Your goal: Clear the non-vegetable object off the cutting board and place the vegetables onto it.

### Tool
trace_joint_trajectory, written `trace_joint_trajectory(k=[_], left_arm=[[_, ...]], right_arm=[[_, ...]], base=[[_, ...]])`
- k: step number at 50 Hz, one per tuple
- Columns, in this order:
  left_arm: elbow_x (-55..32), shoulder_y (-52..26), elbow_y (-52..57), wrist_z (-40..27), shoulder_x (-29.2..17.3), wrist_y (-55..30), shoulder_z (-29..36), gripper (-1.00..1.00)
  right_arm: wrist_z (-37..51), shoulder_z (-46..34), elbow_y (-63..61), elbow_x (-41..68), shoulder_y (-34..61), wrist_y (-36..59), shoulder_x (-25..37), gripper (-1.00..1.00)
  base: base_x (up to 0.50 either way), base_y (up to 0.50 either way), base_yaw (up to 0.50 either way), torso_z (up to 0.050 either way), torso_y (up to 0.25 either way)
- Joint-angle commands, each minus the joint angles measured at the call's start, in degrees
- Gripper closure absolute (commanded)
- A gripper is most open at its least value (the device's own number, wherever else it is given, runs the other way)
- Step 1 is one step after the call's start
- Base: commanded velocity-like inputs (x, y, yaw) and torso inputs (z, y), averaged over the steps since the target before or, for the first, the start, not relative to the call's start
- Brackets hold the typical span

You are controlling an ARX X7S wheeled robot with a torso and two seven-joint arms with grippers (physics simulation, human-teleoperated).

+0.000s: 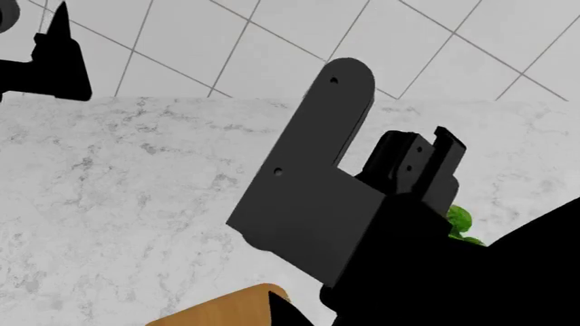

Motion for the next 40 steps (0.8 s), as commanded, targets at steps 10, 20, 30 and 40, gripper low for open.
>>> trace_joint_trajectory(k=[10, 20, 30, 40], left_arm=[[0.77, 0.5, -0.01, 2.06, 1.01, 0.61, -0.15, -1.0], [0.6, 0.83, 0.18, 2.07, 0.48, 1.14, -0.45, -1.0], [0.55, 0.97, 0.2, 1.88, 0.22, 1.49, -0.46, -1.0], [0.44, 0.97, 0.23, 1.77, -0.07, 1.62, -0.45, -1.0]], right_arm=[[-5.74, -4.13, 1.71, 5.9, 5.0, 1.4, -2.5, -1.0], [-11.93, -8.06, 2.72, 1.39, 5.87, 3.22, -6.01, -1.0], [-19.94, -10.67, 2.68, -5.45, 5.47, 2.8, -7.5, -1.0], [-25.22, -13.08, 2.45, -9.7, 4.98, 2.0, -8.98, -1.0]], base=[[0.0, 0.0, 0.0, 0.0, 0.0], [0.0, 0.0, 0.0, 0.0, 0.0], [0.0, 0.0, 0.0, 0.0, 0.0], [0.0, 0.0, 0.0, 0.0, 0.0]])
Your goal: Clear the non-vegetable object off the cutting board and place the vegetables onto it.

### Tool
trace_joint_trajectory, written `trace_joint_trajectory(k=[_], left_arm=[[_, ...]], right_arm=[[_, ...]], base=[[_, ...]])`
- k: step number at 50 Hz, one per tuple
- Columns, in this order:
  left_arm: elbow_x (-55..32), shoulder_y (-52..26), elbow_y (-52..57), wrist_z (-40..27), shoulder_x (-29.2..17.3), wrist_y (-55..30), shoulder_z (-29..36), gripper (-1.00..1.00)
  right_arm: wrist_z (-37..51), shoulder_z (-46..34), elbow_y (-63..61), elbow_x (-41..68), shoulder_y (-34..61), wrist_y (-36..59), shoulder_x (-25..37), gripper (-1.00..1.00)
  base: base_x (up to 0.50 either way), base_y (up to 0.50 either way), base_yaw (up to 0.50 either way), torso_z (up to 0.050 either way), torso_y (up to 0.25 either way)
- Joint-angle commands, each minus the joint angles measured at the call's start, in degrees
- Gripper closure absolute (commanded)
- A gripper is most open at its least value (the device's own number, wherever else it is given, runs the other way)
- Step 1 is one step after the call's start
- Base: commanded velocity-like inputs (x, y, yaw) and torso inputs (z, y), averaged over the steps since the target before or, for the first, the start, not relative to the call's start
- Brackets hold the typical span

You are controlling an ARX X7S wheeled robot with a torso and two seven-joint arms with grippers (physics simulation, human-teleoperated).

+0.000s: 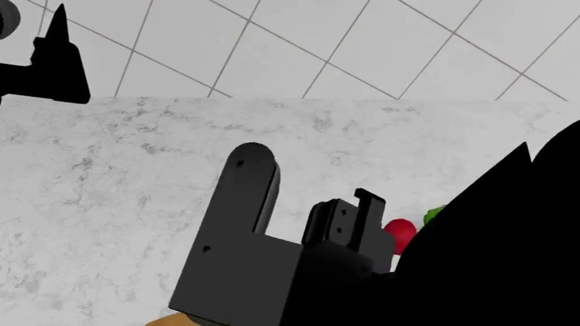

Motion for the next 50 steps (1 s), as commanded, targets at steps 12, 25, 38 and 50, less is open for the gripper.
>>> trace_joint_trajectory(k=[12, 25, 38, 50], left_arm=[[0.27, -0.42, 0.32, 2.02, 0.74, -0.51, -1.37, -1.0], [0.17, -0.2, 0.15, 1.84, 0.57, -0.07, -1.23, -1.0], [-0.58, -0.13, 1.19, 1.63, 0.23, -0.83, -2.05, -1.0], [-0.45, -0.55, -0.27, 1.65, 0.15, 0.13, -1.76, -1.0]], right_arm=[[-12.28, -4.45, -0.07, -9.27, 0.19, -1.06, -4.14, -1.0], [-17.0, -7.49, -0.7, -15.18, -1.44, -2.3, -5.67, -1.0], [-16.74, -10.14, -0.13, -16.25, -1.58, -3.85, -8.07, -1.0], [-19.04, -12.23, -0.34, -20.11, -4.13, -5.84, -8.6, -1.0]], base=[[0.0, 0.0, 0.0, 0.0, 0.0], [0.0, 0.0, 0.0, 0.0, 0.0], [0.0, 0.0, 0.0, 0.0, 0.0], [0.0, 0.0, 0.0, 0.0, 0.0]])
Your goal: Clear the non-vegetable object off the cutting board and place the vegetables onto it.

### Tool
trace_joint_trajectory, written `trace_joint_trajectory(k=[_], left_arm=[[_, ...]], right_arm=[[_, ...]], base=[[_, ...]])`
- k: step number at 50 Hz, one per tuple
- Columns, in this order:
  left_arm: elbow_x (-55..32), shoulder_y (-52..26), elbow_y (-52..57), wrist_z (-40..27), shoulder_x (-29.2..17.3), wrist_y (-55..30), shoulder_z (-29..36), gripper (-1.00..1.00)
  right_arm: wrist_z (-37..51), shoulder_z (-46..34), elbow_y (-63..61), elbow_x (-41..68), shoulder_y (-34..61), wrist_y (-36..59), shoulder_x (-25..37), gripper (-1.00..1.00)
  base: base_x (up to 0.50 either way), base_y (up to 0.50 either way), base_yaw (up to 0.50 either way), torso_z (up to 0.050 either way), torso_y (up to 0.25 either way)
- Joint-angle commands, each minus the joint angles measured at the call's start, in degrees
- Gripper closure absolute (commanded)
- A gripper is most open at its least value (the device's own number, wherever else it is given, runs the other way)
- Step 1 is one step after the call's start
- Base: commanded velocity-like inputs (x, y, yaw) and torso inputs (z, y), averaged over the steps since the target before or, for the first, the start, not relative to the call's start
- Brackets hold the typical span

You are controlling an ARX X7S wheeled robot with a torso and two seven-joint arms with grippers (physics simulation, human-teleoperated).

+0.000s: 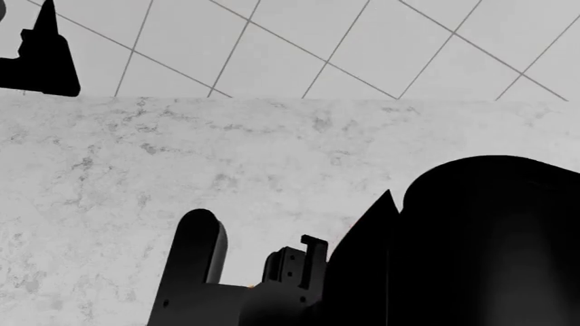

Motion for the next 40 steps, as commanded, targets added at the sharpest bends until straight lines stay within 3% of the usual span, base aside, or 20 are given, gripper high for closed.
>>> trace_joint_trajectory(k=[1, 27, 28, 40], left_arm=[[0.57, 0.18, -0.27, 2.27, 1.03, 0.14, -1.25, -1.0], [-0.25, 0.29, 0.64, 1.84, 0.59, -0.53, -1.72, -1.0], [-0.23, 0.35, 0.67, 1.84, 0.54, -0.47, -1.68, -1.0], [-0.57, 0.28, 0.88, 1.65, 0.37, -0.69, -1.86, -1.0]], right_arm=[[-3.06, -0.88, 0.17, -2.91, -1.58, -1.71, -2.1, -1.0], [-1.48, -4.42, -0.81, -3.12, -2.71, -2.53, -1.1, -1.0], [-1.27, -4.37, -0.74, -2.81, -2.47, -2.55, -1.11, 1.0], [0.47, -4.62, -1.03, 0.2, 0.27, -2.25, -1.16, 1.0]], base=[[0.0, 0.0, 0.0, 0.0, 0.0], [0.0, 0.0, 0.0, 0.0, 0.0], [0.0, 0.0, 0.0, 0.0, 0.0], [0.0, 0.0, 0.0, 0.0, 0.0]])
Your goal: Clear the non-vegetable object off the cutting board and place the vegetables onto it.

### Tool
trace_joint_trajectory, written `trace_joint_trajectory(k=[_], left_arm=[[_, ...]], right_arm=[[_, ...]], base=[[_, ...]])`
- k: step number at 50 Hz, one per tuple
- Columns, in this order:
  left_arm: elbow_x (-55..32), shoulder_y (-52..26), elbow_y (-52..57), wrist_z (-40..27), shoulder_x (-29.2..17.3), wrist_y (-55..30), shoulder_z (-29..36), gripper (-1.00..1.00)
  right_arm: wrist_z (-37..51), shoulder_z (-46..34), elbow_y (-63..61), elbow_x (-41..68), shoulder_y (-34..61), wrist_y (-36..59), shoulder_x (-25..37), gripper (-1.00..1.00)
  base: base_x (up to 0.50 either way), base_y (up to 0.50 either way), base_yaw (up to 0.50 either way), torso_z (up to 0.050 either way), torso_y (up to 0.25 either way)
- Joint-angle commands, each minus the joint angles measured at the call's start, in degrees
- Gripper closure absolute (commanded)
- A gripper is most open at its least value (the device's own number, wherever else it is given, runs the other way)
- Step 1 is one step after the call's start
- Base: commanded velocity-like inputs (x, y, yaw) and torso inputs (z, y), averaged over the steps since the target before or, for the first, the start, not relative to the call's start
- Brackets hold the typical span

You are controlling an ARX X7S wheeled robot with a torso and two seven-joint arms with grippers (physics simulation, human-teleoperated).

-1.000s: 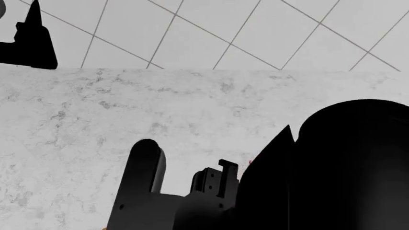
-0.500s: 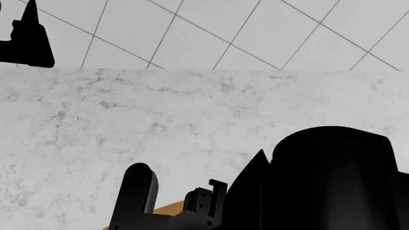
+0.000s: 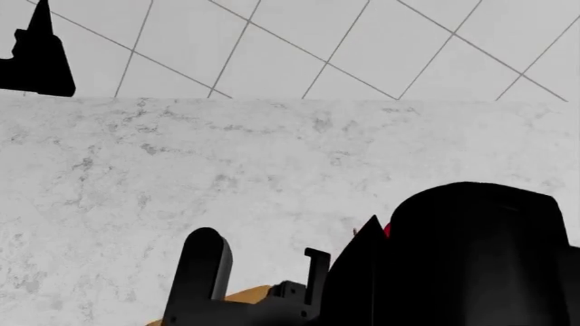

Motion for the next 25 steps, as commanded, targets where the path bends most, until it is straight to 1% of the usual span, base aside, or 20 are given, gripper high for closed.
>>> trace_joint_trajectory(k=[1, 7, 12, 20, 25], left_arm=[[0.38, 0.01, 0.44, 2.18, 0.98, -0.52, -1.42, -1.0], [0.15, -0.19, 0.56, 2.08, 1.04, -0.73, -1.47, -1.0], [-0.11, -0.39, 0.8, 2.01, 1.05, -1.01, -1.58, -1.0], [-0.45, -0.39, 1.59, 1.74, 0.92, -1.59, -1.78, -1.0], [-0.59, -0.37, 1.76, 1.66, 0.91, -1.63, -1.73, -1.0]], right_arm=[[-0.89, 0.3, -0.09, 3.24, 2.17, 0.33, -1.27, 1.0], [0.9, 1.12, 0.43, 7.56, 7.42, 1.15, -0.71, 1.0], [2.57, 1.68, 0.55, 10.23, 10.97, 1.24, 0.95, 1.0], [4.58, 1.35, 1.04, 13.17, 14.38, 1.51, 4.06, 1.0], [6.15, 1.05, 1.65, 13.03, 14.92, 0.97, 6.03, 1.0]], base=[[0.0, 0.0, 0.0, 0.0, 0.0], [0.0, 0.0, 0.0, 0.0, 0.0], [0.0, 0.0, 0.0, 0.0, 0.0], [0.0, 0.0, 0.0, 0.0, 0.0], [0.0, 0.0, 0.0, 0.0, 0.0]])
